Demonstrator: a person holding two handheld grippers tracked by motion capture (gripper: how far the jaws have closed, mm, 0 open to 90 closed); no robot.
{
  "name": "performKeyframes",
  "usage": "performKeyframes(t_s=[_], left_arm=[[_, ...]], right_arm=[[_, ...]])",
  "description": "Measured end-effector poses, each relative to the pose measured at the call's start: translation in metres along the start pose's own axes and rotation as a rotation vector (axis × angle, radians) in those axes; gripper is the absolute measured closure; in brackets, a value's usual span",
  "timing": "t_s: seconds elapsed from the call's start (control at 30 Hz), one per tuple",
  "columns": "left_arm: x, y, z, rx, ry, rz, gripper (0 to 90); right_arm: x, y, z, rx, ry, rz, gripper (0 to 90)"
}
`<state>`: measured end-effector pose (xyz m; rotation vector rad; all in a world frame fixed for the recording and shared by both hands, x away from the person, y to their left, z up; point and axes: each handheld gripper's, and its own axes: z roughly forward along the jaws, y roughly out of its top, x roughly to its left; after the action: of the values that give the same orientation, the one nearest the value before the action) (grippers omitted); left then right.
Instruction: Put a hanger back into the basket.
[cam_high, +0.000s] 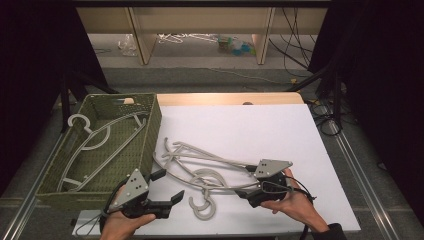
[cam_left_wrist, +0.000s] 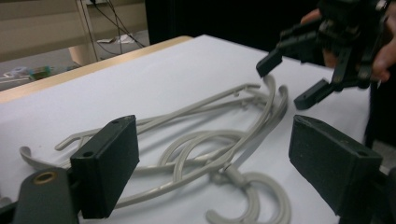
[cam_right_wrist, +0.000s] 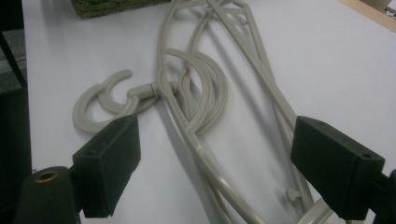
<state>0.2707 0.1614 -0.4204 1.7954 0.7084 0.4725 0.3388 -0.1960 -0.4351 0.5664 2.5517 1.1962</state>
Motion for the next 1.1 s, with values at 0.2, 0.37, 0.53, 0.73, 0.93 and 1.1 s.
performKeyframes(t_s=[0.2,0.37,0.53,0.73,0.93,1.1], left_arm=[[-0.009,-0.005,0.004,0.04,-0.027,0.031,15.9],[-0.008,-0.008,0.006,0.056,-0.04,0.032,16.0],[-0.008,-0.01,0.009,0.071,-0.053,0.031,16.3],[-0.007,-0.013,0.01,0.084,-0.055,0.03,17.1],[-0.004,-0.013,0.01,0.078,-0.05,0.005,17.4],[-0.005,-0.014,0.01,0.094,-0.049,0.013,17.6]], right_arm=[[0.004,-0.001,0.015,0.053,0.023,-0.042,23.1],[0.003,-0.002,0.038,0.143,0.044,-0.087,30.9],[-0.002,-0.003,0.052,0.196,0.08,-0.116,40.9],[-0.005,-0.005,0.065,0.25,0.116,-0.118,48.0],[-0.005,-0.003,0.065,0.253,0.155,-0.123,61.9],[-0.01,-0.003,0.066,0.254,0.191,-0.118,71.9]])
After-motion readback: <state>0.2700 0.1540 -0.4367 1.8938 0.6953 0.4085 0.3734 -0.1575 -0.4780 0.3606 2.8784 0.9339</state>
